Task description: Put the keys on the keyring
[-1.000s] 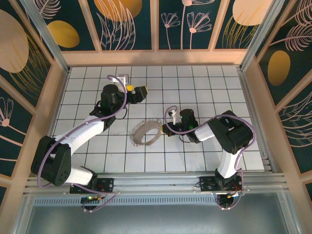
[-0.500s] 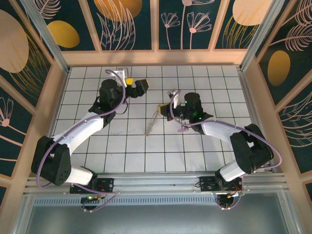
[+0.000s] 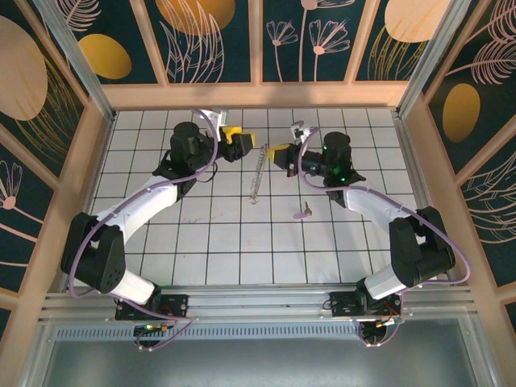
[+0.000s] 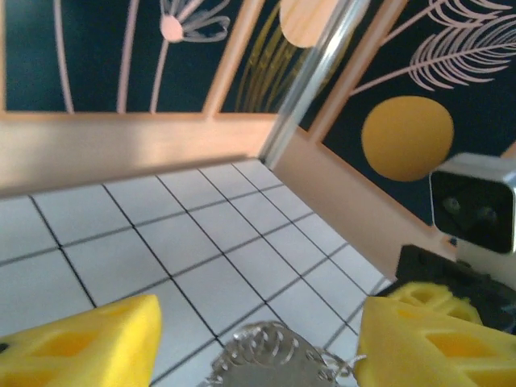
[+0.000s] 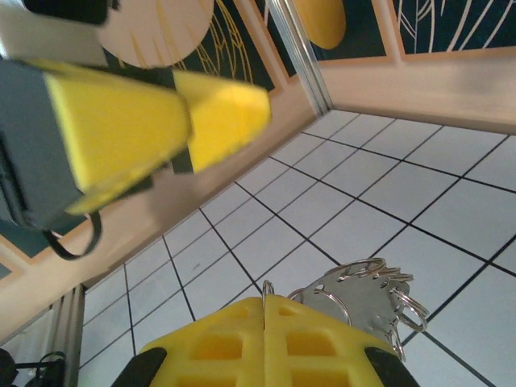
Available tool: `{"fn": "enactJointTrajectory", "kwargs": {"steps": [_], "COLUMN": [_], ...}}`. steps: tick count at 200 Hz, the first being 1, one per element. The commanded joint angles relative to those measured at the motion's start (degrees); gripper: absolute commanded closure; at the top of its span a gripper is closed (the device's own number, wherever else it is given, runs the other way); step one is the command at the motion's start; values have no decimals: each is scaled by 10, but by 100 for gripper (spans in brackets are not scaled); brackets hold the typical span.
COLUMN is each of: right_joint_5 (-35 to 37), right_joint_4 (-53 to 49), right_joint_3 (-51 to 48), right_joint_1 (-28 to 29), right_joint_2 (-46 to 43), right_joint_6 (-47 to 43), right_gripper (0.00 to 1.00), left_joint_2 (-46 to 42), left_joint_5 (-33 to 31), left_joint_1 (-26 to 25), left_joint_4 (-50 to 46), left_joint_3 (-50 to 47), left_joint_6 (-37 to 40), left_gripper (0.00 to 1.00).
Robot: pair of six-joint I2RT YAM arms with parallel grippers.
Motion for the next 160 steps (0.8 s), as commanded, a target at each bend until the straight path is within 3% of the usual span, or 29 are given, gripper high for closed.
{"fn": "enactJointTrajectory", "kwargs": {"steps": [1,33,160], "right_joint_5": [-51,-73,-104], "right_joint_4": [58,72,170], "right_joint_3": [18,15,8], "right_joint_1": [-11,-16,-22], "right_joint_2": [-18,-25,-1], "right_joint_6": [24,34,116], "right_gripper": [100,100,100], "left_joint_2": [14,20,74], "left_joint_5": [85,145,240], "left_joint_1": [-3,-3,-3], "left_joint_4": [53,102,233], "left_joint_3": [15,3,-10], "left_joint_6": [1,-27,-131], "left_gripper": [46,60,68]}}
